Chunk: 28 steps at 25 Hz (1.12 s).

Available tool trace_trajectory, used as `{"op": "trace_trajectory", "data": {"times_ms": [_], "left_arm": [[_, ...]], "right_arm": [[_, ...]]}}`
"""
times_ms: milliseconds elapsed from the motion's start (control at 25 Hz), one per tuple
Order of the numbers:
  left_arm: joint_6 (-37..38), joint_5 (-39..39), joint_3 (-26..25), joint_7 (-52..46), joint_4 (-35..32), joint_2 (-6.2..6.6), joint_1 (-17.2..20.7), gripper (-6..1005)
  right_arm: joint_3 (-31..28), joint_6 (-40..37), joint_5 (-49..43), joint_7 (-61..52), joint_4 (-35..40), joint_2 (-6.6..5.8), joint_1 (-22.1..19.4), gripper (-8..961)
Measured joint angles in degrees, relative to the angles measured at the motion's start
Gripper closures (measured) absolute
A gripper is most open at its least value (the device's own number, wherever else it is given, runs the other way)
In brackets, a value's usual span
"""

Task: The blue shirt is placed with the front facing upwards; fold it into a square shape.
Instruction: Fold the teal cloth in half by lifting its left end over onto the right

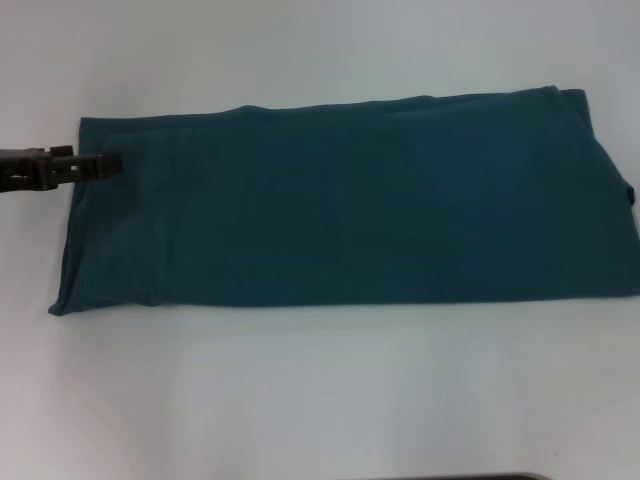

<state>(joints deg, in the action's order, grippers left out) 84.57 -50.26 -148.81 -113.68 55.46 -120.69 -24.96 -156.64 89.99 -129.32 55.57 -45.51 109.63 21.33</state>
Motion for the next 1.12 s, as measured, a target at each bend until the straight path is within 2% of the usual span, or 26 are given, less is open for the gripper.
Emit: {"op": "trace_trajectory", "data": {"times_ms": [440,800,1120], "left_arm": [[-1.8,3.0,0.2,-3.8,-0.4,1.09,0.5,64],[-1.4,8.2,0.6,-8.9,-0.5,2.38,-0.8,64],[-1.2,12.5,2.1,-11.8,-1.4,2.57,-2.7,64]], "right_arm": [[-0.2,-0.7,0.5,0.4,0.7,0.97,0.9,190],[-2.4,-0.8,2.9,0.5,0.9,1.43,1.0,190],[-3.1,-1.4,3.3,0.8,0.9,1.74,1.2,190]]}}
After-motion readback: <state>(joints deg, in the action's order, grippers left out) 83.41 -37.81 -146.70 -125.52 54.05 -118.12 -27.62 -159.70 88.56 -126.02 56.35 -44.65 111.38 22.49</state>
